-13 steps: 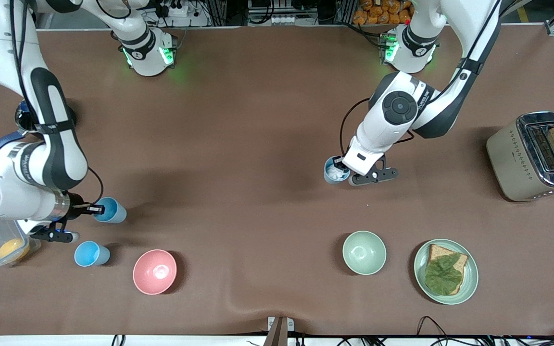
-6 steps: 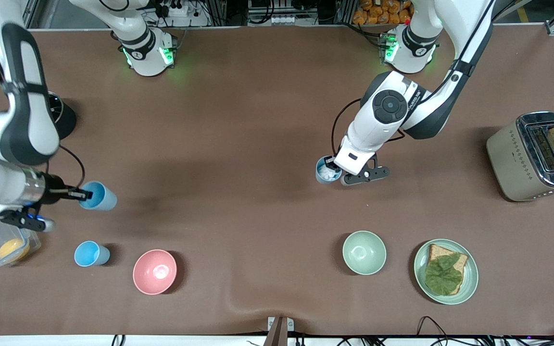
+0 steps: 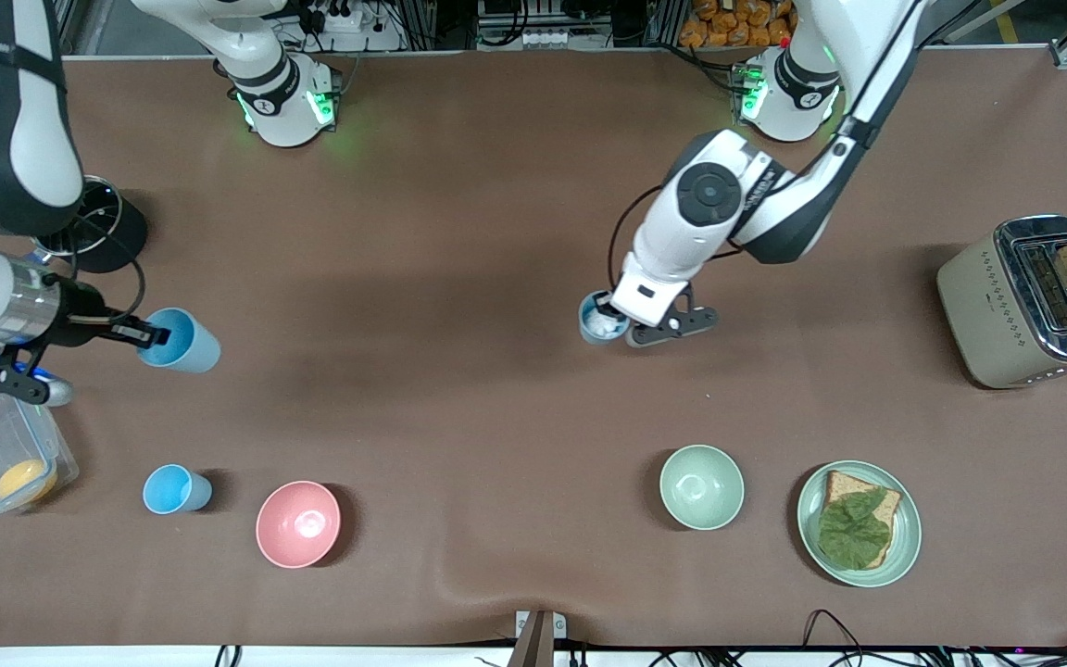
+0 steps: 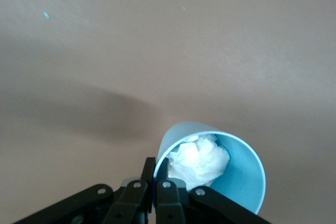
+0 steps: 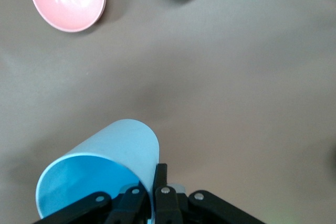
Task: Stack blue cups with both arms
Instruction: 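Lift both cups and carry them toward the table center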
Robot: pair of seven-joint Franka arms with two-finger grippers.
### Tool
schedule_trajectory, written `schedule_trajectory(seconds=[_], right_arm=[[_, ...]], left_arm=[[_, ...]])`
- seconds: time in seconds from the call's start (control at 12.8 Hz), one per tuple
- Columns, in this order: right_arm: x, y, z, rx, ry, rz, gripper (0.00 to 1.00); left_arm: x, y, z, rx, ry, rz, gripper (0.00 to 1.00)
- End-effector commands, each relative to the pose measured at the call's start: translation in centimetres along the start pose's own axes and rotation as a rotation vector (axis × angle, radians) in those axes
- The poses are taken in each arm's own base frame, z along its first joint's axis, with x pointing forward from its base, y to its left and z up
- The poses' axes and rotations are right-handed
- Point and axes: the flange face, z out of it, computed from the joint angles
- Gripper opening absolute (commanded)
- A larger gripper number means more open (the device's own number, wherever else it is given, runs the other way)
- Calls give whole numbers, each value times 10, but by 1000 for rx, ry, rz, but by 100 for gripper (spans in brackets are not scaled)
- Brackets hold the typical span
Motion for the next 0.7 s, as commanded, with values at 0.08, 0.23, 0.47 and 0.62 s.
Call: schedule_trajectory(seconds=[0.08, 0.23, 0.47, 0.62], right_arm=[[-37, -72, 9, -20, -12, 117, 0], [-46, -98, 22, -19, 2, 204, 0], [-56, -113, 21, 9, -21, 269, 0], [-69, -106, -10, 115, -80, 340, 0]], left_arm=[[-10, 29, 14, -12, -24, -28, 0], [-14, 38, 19, -8, -14, -33, 0], [-21, 52, 27, -7, -8, -53, 0], [-27, 60, 33, -12, -16, -61, 0]])
